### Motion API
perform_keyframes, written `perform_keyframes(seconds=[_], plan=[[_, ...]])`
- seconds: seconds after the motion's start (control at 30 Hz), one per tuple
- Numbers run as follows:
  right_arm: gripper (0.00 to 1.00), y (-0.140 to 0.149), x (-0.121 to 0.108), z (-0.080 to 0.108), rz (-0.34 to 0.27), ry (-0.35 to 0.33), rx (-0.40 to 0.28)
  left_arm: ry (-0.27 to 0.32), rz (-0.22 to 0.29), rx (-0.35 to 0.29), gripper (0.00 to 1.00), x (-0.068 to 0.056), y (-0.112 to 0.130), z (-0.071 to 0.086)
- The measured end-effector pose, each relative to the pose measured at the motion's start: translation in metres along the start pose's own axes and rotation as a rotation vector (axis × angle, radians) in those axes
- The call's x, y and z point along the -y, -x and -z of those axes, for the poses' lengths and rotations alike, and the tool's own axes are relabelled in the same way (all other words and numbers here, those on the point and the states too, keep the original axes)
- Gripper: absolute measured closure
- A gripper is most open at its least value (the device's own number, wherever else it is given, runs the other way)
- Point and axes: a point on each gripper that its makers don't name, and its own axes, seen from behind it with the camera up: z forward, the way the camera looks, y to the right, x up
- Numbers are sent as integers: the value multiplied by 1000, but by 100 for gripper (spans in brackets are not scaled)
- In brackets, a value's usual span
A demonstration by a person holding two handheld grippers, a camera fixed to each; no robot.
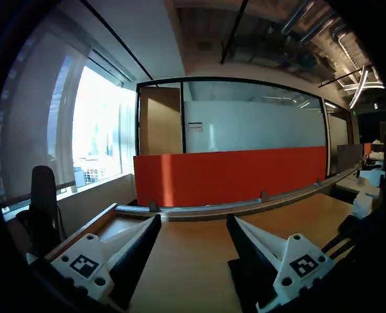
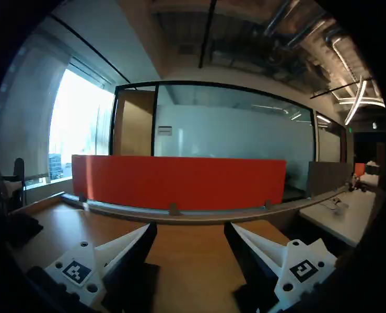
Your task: Fold towel
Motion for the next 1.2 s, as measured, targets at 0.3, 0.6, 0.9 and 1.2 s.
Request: perform_keyframes(seconds=[0.3,0.6,0.9,1.2], plan=[[0,-16,21,3,69,-87,38,66,-25,38,7,-14,-8,-3],[0,-8,48,4,130,-216,107,160,-57,87,7,-33,-5,-3],[0,8,69,5,178,-307,168,229,-81,125,7,-47,9,1],[0,23,83,9,207,-372,210,270,-86,149,7,-59,23,5]])
